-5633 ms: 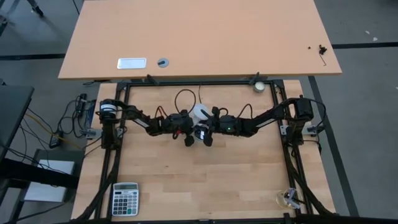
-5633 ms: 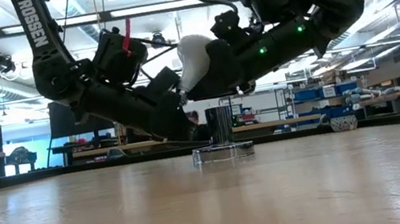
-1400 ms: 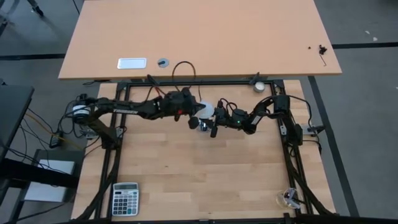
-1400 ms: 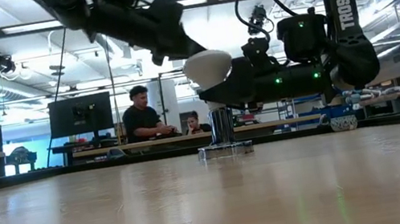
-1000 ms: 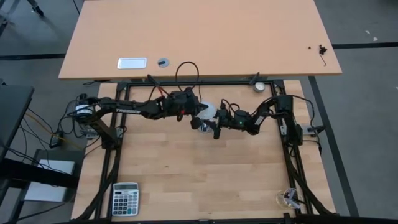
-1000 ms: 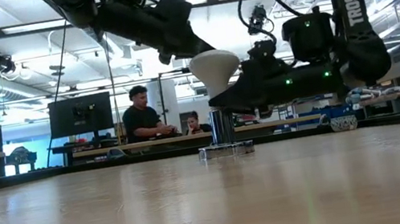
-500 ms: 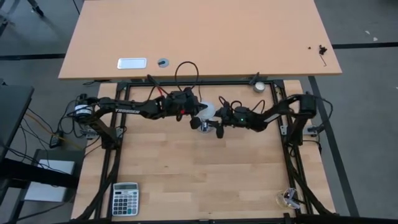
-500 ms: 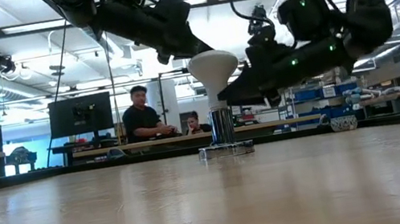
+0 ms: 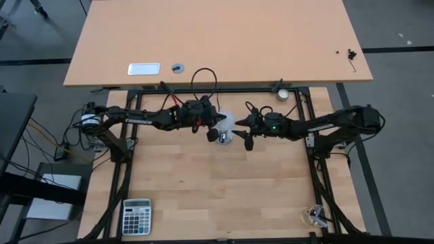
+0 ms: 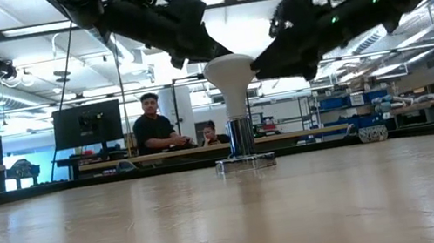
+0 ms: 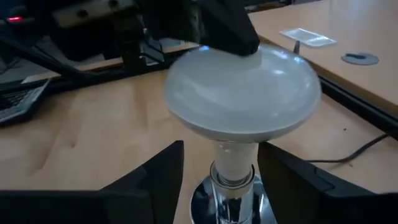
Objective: Screw lightbulb
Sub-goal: Insert the lightbulb into the silver lamp socket
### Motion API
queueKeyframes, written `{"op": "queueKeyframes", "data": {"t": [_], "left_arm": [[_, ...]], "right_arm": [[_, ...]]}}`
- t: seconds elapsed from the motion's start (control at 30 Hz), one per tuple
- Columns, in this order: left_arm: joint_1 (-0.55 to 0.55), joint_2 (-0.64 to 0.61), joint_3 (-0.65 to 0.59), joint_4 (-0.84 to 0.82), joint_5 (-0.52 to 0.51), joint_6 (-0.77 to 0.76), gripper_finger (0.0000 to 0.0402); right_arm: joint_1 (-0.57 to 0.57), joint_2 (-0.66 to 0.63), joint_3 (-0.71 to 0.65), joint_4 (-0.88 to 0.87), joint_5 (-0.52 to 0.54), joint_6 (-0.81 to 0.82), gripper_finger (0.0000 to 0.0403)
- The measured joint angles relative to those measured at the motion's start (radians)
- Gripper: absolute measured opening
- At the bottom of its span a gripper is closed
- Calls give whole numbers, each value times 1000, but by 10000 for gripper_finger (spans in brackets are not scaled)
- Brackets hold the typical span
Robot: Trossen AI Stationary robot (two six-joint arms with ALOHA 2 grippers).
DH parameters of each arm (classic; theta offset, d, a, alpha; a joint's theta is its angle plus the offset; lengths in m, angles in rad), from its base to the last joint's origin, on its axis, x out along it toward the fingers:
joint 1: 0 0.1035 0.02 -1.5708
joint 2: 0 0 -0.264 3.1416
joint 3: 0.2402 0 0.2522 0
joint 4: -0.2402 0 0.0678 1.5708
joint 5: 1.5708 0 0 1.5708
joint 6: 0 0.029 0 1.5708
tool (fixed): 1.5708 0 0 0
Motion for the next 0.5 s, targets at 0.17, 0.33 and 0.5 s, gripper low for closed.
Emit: {"op": "queueKeyframes", "data": {"t": [0.17, 0.33, 0.5], "left_arm": [[1, 0, 0, 4, -5, 11, 0], [-2, 0, 0, 3, -5, 12, 0], [-7, 0, 0, 4, -10, 15, 0]], "right_arm": [[26, -88, 31, -40, 41, -4, 170], [51, -98, 104, -94, 53, -40, 92], [45, -71, 246, -333, 115, -74, 12]]}}
